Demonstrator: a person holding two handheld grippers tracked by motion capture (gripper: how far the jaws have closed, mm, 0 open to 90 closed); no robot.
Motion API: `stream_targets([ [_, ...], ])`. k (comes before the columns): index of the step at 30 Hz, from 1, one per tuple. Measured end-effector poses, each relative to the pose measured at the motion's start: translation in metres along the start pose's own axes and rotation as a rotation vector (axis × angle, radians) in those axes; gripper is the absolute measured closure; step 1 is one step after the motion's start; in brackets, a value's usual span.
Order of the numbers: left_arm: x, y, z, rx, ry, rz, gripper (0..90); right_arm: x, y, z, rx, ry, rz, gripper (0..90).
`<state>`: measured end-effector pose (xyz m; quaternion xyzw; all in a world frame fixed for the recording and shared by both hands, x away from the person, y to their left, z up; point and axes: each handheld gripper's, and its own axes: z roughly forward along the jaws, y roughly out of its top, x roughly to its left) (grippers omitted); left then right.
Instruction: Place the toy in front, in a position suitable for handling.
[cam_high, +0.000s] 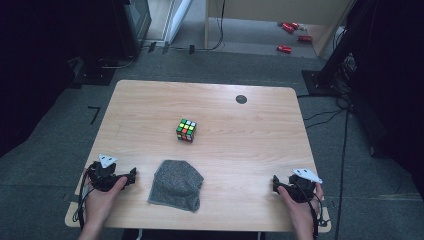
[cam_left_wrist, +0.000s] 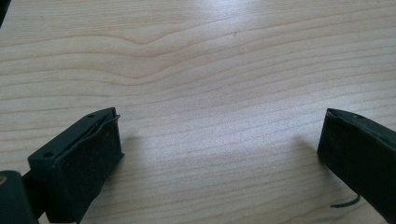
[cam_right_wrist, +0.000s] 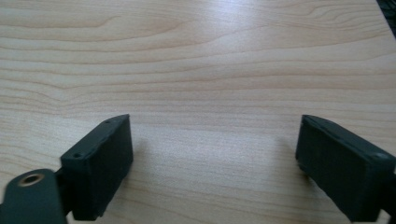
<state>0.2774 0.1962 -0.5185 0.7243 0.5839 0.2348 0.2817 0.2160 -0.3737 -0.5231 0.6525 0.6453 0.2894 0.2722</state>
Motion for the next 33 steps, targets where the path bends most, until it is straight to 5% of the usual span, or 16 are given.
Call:
stream_targets([
  [5,0.001,0.001,0.0,0.004,-0.007,0.006,0.0,0.009,0.001,-0.003,-0.022,0.039,-0.009,11.8],
  [20,0.001,-0.001,0.0,-0.001,-0.006,0.005,0.0,0.103,0.02,-0.022,-0.08,0.217,-0.176,11.9],
  [33,0.0,0.0,0.0,0.0,-0.004,0.004,0.0,0.158,0.038,-0.041,-0.139,0.39,-0.229,12.3],
])
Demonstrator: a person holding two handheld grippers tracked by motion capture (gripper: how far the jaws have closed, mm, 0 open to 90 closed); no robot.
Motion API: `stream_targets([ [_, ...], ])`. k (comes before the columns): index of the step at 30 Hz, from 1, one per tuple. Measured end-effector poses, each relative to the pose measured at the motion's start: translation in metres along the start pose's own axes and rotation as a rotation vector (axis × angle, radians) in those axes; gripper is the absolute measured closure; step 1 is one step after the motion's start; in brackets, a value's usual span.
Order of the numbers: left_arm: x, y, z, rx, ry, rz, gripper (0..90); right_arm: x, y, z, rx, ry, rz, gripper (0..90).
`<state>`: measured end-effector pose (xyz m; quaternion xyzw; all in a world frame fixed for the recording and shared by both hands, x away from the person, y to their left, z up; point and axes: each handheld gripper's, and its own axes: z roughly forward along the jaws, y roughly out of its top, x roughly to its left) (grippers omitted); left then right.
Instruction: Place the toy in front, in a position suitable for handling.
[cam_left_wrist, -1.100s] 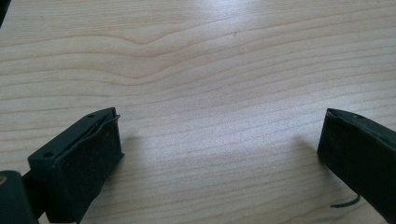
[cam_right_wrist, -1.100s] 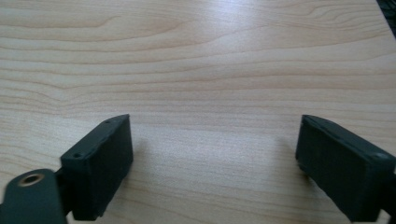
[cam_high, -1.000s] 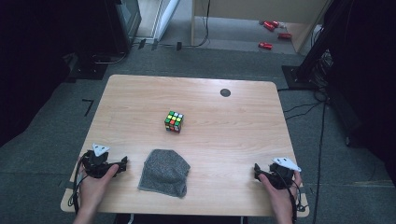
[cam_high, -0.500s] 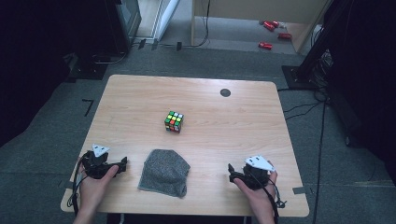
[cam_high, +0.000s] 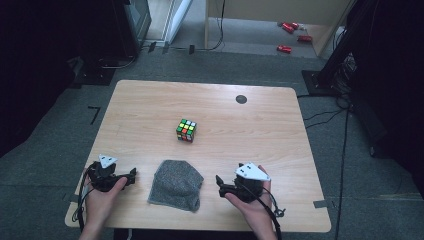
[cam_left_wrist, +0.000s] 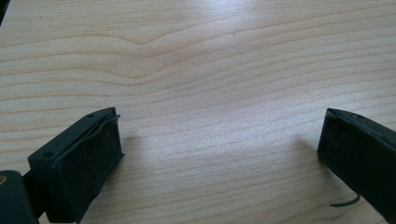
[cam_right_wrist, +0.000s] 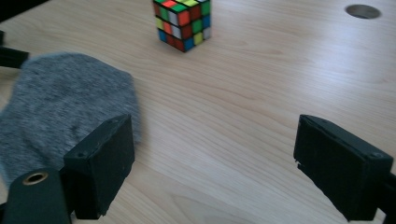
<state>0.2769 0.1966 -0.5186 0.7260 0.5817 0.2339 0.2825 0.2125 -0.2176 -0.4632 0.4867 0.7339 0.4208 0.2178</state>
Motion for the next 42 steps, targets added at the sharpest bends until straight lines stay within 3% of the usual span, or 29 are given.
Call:
stream_targets([
  [6,0.0,0.0,0.0,0.0,-0.001,0.001,0.0,0.027,0.011,0.011,-0.007,0.067,-0.053,12.7],
  [15,-0.001,0.0,0.0,0.0,-0.001,0.003,0.0,0.057,0.018,0.028,0.008,0.129,-0.098,12.7],
  [27,-0.001,0.0,0.0,-0.002,-0.003,0.003,0.0,0.104,0.016,0.064,0.053,0.234,-0.172,13.0],
  [37,-0.002,0.0,0.0,-0.003,-0.007,0.006,0.0,0.117,0.01,0.086,0.107,0.242,-0.195,12.3],
  [42,-0.002,0.0,0.0,-0.003,-0.008,0.007,0.0,0.117,0.007,0.096,0.128,0.237,-0.215,4.4],
])
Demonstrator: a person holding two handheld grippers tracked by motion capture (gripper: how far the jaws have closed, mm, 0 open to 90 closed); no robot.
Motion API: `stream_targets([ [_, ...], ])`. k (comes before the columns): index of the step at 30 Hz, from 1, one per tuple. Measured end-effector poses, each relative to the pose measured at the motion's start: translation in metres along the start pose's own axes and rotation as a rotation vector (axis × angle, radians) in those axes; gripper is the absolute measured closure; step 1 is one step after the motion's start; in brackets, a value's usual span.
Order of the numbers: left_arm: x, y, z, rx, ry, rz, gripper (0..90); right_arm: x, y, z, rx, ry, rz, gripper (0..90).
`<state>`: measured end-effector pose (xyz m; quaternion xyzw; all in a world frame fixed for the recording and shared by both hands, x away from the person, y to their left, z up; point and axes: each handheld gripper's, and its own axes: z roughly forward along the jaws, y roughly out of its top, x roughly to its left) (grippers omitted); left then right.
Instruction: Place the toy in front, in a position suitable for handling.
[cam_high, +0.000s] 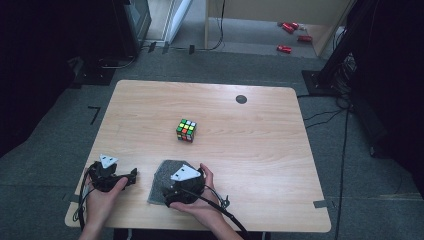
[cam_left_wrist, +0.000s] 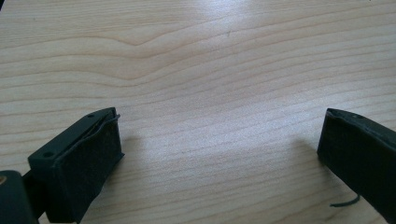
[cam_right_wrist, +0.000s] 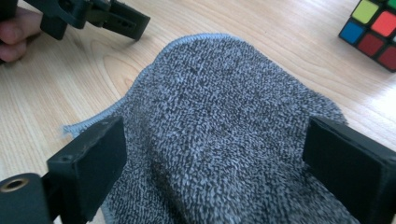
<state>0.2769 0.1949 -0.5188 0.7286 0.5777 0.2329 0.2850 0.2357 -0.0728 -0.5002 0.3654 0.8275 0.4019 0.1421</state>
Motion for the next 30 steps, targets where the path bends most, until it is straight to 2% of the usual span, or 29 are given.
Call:
stream_targets([
  [7,0.0,0.0,0.0,0.0,0.0,0.0,0.0,0.0,-0.003,0.009,0.022,-0.017,-0.019,0.0],
  [12,0.0,0.0,0.0,0.0,-0.001,0.002,0.0,-0.001,-0.007,0.016,0.062,-0.041,-0.046,1.9],
  [14,0.0,0.0,0.0,0.0,-0.001,0.003,0.0,-0.001,-0.01,0.017,0.074,-0.072,-0.06,9.0],
  [17,0.0,0.0,0.0,0.0,-0.002,0.004,0.0,-0.002,-0.011,0.015,0.062,-0.081,-0.059,18.3],
  [20,0.0,0.0,0.0,0.0,-0.002,0.005,0.0,-0.005,-0.013,0.012,0.037,-0.106,-0.049,36.2],
  [23,0.0,0.0,0.0,0.0,-0.002,0.004,0.0,-0.008,-0.014,0.009,0.019,-0.135,-0.053,49.4],
  [27,0.0,0.0,0.0,0.001,0.001,0.002,0.0,-0.01,-0.012,0.003,-0.001,-0.146,-0.061,61.1],
  [30,0.0,0.0,0.0,0.001,0.001,0.002,0.0,-0.015,-0.009,-0.006,-0.033,-0.143,-0.053,64.3],
])
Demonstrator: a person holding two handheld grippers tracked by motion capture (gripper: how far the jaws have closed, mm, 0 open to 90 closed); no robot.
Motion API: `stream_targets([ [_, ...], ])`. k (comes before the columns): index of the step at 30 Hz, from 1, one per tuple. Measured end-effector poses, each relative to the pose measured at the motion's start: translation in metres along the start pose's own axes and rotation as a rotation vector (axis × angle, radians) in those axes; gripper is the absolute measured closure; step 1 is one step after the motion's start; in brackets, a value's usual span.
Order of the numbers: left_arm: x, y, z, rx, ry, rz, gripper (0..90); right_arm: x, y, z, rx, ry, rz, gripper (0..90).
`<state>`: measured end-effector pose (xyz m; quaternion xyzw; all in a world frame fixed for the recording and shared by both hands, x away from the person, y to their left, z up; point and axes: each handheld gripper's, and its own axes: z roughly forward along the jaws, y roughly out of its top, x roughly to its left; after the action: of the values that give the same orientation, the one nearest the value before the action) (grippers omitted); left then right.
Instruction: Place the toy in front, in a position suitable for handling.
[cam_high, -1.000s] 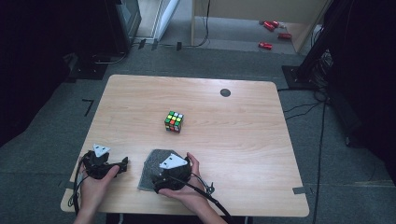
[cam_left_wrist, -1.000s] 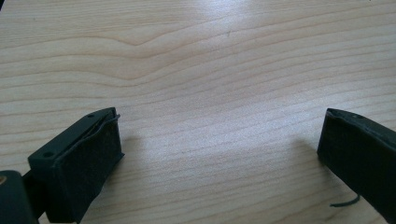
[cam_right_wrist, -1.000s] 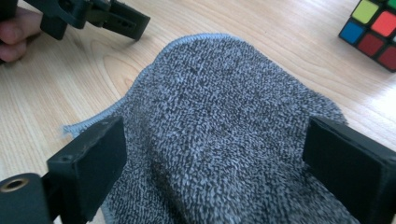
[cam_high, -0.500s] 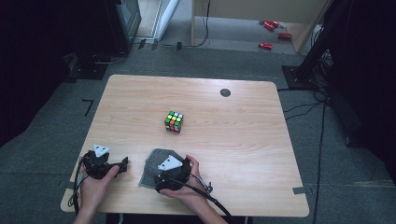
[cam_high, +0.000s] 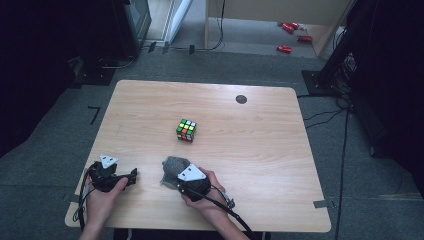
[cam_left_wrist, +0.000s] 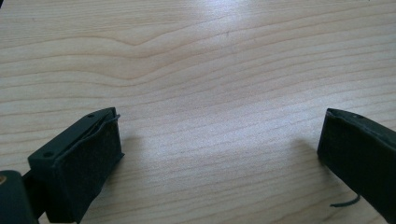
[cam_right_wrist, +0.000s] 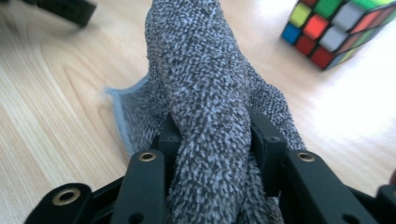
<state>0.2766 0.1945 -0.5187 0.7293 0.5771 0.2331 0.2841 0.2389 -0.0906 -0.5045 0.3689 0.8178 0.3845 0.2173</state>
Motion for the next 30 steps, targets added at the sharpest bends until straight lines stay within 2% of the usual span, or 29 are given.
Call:
stream_targets([
  [6,0.0,0.0,0.0,0.0,0.0,0.0,0.0,-0.02,0.008,-0.024,-0.059,-0.033,0.031,64.2],
  [11,0.0,-0.001,-0.001,0.002,-0.004,0.001,0.0,-0.043,0.011,-0.047,-0.091,-0.077,0.056,63.6],
  [13,0.001,-0.001,-0.002,0.002,-0.001,-0.008,0.1,-0.052,0.011,-0.056,-0.1,-0.092,0.069,63.4],
  [14,0.002,-0.001,-0.002,0.003,0.001,-0.014,0.2,-0.062,0.01,-0.065,-0.11,-0.111,0.076,63.1],
  [15,0.002,-0.001,-0.002,0.001,0.0,-0.021,0.2,-0.062,0.01,-0.065,-0.11,-0.111,0.076,63.1],
  [18,0.004,0.0,-0.005,-0.019,0.004,-0.047,3.1,-0.076,0.007,-0.077,-0.125,-0.146,0.095,62.6],
  [20,0.004,0.002,-0.008,-0.037,-0.016,-0.068,3.1,-0.086,0.005,-0.085,-0.13,-0.168,0.11,62.6],
  [23,-0.001,0.005,-0.01,-0.053,-0.03,-0.065,3.2,-0.1,-0.002,-0.095,-0.137,-0.2,0.132,62.6],
  [25,-0.005,0.009,-0.013,-0.065,-0.08,-0.08,3.3,-0.114,-0.011,-0.105,-0.141,-0.229,0.16,62.6],
  [26,-0.008,0.01,-0.014,-0.071,-0.092,-0.077,3.3,-0.114,-0.011,-0.105,-0.141,-0.229,0.16,62.6],
  [30,-0.019,0.017,-0.017,-0.094,-0.115,-0.067,3.4,-0.13,-0.028,-0.114,-0.131,-0.256,0.207,62.5],
])
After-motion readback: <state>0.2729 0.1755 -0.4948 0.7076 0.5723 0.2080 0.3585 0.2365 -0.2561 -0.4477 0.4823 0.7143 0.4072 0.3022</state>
